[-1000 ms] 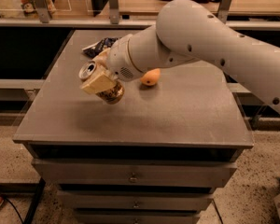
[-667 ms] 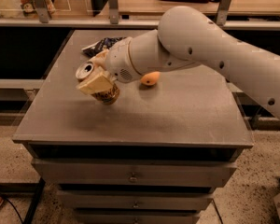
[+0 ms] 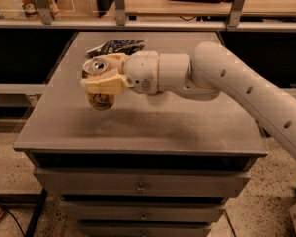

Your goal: Place orange can upright

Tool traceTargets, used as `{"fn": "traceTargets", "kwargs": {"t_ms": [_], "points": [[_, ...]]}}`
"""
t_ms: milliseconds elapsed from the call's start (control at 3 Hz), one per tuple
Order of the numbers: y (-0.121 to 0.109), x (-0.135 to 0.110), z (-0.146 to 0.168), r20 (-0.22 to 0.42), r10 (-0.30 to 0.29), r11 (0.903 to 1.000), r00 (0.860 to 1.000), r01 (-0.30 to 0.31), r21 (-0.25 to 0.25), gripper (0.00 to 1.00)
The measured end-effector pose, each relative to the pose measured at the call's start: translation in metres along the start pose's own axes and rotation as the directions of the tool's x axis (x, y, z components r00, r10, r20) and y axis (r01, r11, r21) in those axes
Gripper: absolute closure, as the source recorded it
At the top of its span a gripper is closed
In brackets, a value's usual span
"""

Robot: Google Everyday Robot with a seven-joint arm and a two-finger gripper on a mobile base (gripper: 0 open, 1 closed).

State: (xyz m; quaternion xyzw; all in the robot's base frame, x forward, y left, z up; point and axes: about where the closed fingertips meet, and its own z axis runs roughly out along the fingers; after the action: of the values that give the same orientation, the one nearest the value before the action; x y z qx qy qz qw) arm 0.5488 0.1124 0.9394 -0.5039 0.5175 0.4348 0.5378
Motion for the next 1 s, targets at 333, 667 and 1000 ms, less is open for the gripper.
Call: {"fn": "traceTargets", "kwargs": {"t_ms": [333, 667, 1000], "points": [[0.009, -0.028, -0.003, 0.13, 0.04, 0.9984, 0.991, -0.035, -0.044, 1.0], [0.011, -0.025, 0.003, 0.122, 0.042, 0.9976, 0.992, -0.035, -0.059, 1.0], [0.016, -0.018, 0.02, 0.108, 0.07, 0.9927, 0.992, -0.058, -0.106, 1.0]]}}
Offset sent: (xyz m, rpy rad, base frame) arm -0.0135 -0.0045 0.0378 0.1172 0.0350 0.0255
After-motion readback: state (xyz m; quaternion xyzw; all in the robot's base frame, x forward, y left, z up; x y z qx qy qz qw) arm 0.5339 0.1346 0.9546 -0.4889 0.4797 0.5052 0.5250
